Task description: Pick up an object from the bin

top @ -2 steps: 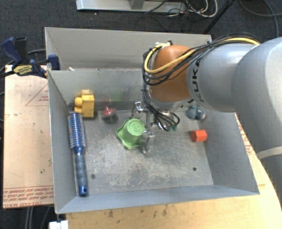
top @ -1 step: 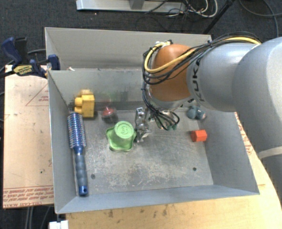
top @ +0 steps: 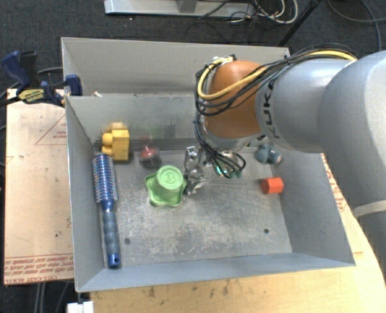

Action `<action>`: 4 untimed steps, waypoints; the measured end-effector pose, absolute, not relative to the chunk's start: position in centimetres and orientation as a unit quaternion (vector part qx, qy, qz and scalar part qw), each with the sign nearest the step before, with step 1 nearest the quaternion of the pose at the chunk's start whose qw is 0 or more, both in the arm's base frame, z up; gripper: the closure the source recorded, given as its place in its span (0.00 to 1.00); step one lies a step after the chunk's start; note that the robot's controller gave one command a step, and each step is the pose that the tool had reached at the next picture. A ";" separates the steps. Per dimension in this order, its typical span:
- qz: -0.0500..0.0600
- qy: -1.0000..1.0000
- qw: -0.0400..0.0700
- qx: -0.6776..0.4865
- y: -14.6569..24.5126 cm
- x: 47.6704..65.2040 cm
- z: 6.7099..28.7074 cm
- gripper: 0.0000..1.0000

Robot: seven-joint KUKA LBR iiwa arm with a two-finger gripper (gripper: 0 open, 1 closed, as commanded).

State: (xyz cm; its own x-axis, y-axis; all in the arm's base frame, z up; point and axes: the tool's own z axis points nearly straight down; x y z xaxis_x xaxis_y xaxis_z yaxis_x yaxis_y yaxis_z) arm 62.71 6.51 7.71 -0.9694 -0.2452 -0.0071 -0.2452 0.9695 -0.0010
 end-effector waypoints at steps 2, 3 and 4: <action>0.000 0.989 0.007 -0.146 15.9 62.6 7.6 0.00; 0.000 0.989 0.004 -0.145 15.8 62.5 7.6 1.00; 0.000 0.989 0.004 -0.145 15.8 62.5 7.6 0.00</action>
Offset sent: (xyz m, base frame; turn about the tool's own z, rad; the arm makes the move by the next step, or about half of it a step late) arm 0.0015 0.0551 -0.0071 -0.0276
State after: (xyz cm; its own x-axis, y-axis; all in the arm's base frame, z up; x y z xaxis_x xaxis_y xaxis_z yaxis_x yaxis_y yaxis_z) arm 62.52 15.77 7.64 -0.9578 -0.2874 -0.0075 -0.2874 0.9578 -0.0011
